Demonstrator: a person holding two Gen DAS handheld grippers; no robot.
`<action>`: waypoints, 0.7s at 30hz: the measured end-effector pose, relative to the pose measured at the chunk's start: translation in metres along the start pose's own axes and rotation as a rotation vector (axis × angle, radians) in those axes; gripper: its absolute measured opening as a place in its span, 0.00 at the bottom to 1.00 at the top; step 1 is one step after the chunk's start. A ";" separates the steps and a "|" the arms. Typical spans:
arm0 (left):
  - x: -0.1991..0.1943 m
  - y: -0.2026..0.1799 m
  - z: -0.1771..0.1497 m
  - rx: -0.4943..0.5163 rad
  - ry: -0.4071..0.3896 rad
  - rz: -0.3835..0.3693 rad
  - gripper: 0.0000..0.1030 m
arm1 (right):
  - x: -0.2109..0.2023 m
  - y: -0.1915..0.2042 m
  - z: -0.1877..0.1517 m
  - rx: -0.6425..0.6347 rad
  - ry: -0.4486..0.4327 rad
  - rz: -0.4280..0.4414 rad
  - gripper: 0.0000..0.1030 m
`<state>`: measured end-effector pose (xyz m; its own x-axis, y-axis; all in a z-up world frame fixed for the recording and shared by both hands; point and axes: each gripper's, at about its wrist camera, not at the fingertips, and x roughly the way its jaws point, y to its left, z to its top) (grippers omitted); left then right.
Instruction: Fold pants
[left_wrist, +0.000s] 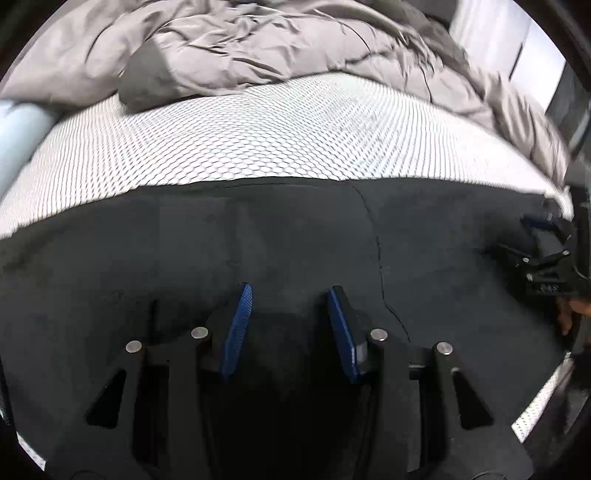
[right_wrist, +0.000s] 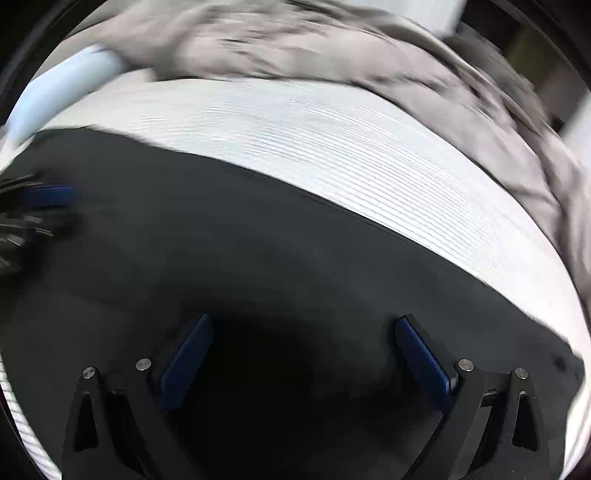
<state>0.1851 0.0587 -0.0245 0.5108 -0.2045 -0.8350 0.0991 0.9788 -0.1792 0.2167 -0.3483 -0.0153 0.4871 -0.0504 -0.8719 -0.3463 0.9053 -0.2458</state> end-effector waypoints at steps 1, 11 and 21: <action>-0.002 0.002 -0.001 -0.010 -0.006 -0.008 0.39 | 0.002 -0.017 -0.003 0.043 0.011 -0.013 0.98; 0.016 -0.058 0.034 0.000 0.024 -0.031 0.52 | -0.020 0.000 0.029 0.084 -0.108 0.239 0.98; 0.000 0.037 0.032 -0.162 -0.001 0.196 0.38 | 0.015 -0.004 0.025 0.026 0.001 0.053 0.97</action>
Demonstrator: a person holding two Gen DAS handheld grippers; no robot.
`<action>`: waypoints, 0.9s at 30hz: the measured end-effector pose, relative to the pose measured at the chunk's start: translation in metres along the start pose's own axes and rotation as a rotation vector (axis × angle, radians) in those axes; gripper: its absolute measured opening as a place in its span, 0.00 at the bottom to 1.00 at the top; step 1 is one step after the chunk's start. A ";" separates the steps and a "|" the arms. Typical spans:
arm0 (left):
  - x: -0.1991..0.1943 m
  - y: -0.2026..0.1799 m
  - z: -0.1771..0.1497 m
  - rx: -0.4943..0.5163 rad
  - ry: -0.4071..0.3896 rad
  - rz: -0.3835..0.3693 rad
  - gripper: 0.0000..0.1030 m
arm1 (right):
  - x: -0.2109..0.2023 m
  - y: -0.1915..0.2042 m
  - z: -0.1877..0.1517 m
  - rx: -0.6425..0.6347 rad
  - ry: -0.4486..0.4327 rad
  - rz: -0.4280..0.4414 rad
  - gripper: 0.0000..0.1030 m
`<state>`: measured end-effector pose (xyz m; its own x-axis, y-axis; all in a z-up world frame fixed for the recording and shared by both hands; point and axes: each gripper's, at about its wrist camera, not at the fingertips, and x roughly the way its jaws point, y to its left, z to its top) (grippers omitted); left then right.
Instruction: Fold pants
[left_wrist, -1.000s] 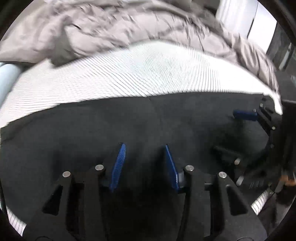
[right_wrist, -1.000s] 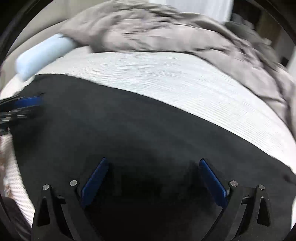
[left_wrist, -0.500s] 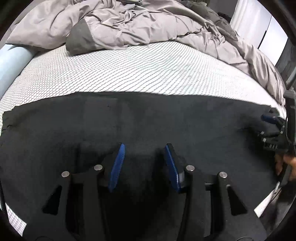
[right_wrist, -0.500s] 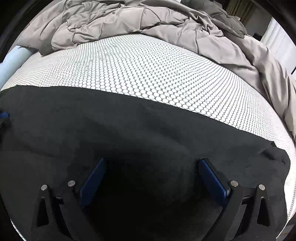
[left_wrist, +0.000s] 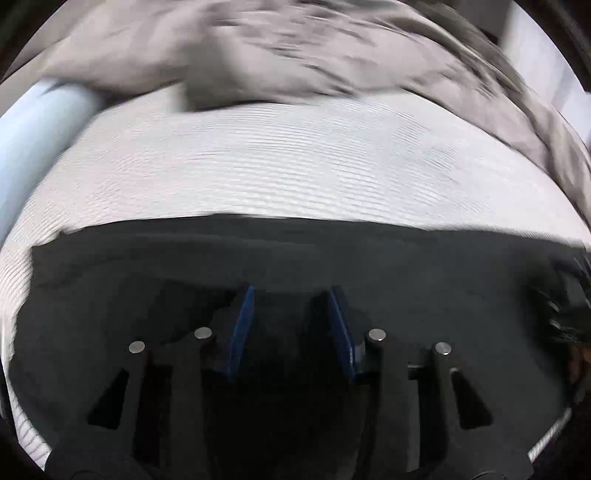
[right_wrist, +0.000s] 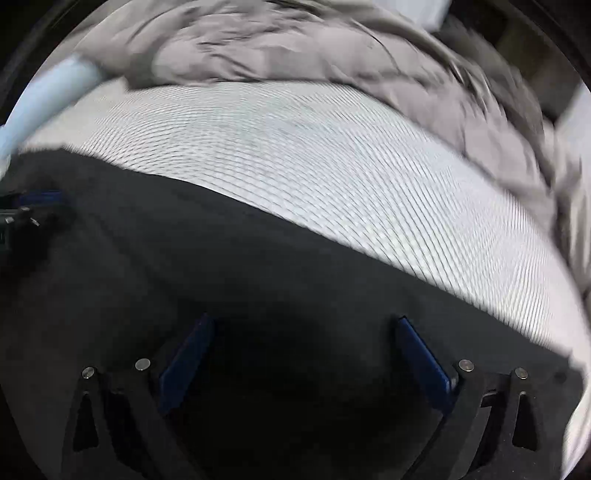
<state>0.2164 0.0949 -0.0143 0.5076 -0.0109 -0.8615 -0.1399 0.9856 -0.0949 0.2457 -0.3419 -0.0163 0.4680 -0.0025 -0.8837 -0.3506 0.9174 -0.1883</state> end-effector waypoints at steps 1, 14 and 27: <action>0.000 0.015 0.000 -0.048 -0.002 0.001 0.38 | -0.001 -0.009 -0.003 0.009 0.004 -0.021 0.97; -0.036 0.060 -0.052 0.006 -0.031 0.042 0.38 | -0.038 0.041 -0.004 -0.089 -0.099 0.127 0.97; -0.088 0.083 -0.079 -0.019 -0.122 0.025 0.37 | -0.029 0.046 -0.020 -0.105 -0.041 0.105 0.97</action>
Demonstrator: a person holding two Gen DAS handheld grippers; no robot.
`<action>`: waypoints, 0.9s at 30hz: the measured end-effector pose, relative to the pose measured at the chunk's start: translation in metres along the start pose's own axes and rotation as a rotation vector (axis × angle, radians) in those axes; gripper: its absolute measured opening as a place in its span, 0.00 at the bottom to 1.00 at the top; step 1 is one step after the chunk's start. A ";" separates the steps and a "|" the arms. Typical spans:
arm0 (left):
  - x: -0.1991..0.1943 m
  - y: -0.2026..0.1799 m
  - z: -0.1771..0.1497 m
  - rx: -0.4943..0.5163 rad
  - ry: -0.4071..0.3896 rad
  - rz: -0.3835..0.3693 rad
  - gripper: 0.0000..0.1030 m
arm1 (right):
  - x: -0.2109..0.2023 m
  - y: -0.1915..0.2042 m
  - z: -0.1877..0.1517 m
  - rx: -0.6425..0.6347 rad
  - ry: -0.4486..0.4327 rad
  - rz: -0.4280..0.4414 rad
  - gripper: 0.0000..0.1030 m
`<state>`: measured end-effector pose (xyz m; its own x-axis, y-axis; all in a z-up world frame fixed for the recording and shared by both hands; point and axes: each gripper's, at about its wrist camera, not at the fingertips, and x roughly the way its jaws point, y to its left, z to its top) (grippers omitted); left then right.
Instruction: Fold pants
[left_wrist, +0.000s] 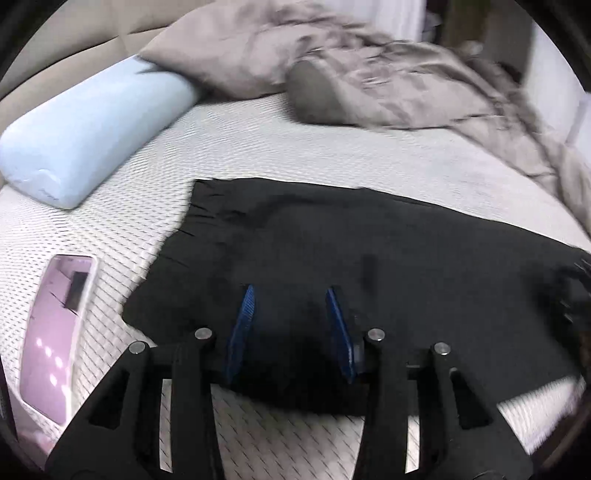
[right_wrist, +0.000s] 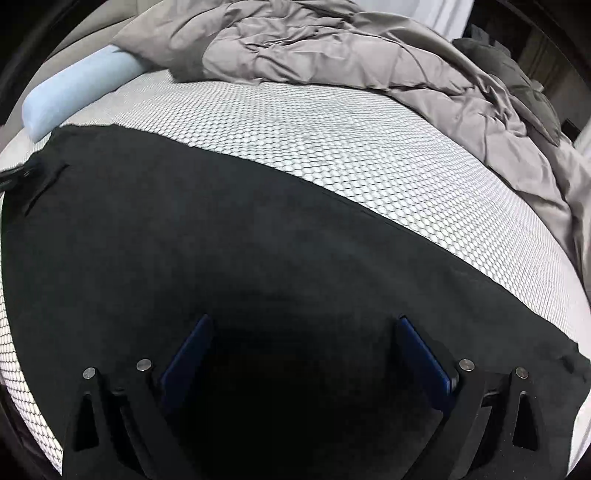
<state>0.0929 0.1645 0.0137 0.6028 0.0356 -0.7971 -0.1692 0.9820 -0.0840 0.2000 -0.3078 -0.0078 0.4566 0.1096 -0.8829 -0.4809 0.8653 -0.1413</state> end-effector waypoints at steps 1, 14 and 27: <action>0.001 -0.006 -0.004 0.033 0.013 -0.012 0.37 | -0.004 0.003 0.000 -0.004 -0.007 0.020 0.97; -0.026 0.009 -0.013 0.001 0.002 0.088 0.30 | -0.005 0.007 -0.015 -0.065 0.015 -0.017 0.97; 0.012 -0.191 -0.056 0.375 0.106 -0.263 0.60 | -0.041 -0.003 -0.070 -0.116 -0.028 0.065 0.97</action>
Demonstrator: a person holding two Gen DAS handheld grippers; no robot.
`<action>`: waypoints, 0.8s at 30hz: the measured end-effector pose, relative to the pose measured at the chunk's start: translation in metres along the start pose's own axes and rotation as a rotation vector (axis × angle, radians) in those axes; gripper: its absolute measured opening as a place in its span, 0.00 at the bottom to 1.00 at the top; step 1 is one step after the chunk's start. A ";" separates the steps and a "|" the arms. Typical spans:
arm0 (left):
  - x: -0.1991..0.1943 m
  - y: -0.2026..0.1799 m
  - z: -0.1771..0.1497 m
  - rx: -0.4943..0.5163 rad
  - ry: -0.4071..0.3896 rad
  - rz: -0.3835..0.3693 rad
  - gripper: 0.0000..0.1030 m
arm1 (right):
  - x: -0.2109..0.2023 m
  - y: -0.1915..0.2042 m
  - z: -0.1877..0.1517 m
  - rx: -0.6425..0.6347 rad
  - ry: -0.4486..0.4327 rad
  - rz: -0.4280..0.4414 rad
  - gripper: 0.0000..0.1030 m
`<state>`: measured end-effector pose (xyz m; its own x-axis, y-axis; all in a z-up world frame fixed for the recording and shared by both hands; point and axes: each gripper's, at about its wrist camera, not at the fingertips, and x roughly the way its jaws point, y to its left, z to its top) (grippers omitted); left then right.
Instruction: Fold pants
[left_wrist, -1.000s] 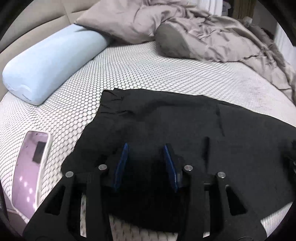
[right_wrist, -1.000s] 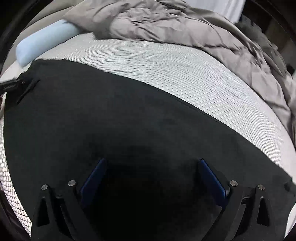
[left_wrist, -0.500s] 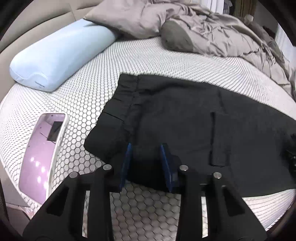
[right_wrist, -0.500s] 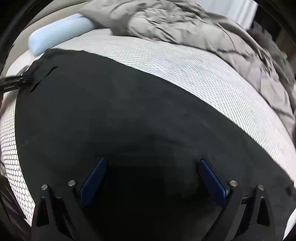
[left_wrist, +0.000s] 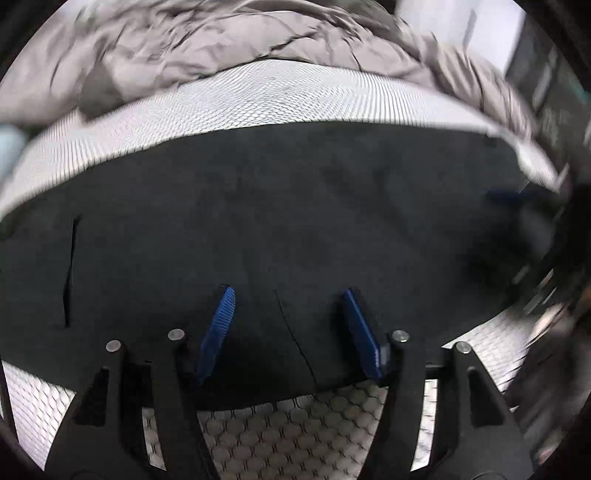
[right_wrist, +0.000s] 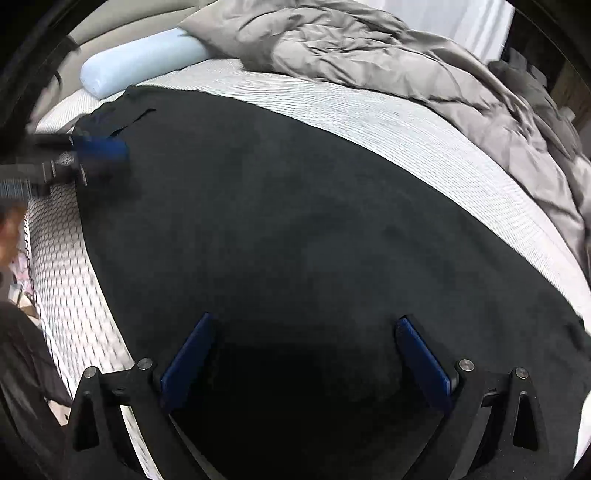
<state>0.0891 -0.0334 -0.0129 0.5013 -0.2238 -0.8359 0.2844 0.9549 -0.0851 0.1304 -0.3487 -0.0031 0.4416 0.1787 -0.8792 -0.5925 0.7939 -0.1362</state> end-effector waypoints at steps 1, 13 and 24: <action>-0.002 0.000 -0.002 0.014 -0.007 -0.005 0.60 | -0.006 -0.014 -0.011 0.013 -0.002 -0.032 0.97; -0.014 -0.023 0.039 -0.081 -0.094 -0.144 0.62 | -0.062 -0.162 -0.109 0.422 -0.136 -0.265 0.97; 0.015 -0.038 0.023 0.039 -0.013 -0.045 0.71 | -0.042 -0.146 -0.103 0.249 -0.033 -0.293 0.97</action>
<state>0.1045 -0.0779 -0.0091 0.4979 -0.2694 -0.8243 0.3389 0.9354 -0.1011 0.1291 -0.5321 0.0064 0.5918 -0.0610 -0.8038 -0.2579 0.9304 -0.2605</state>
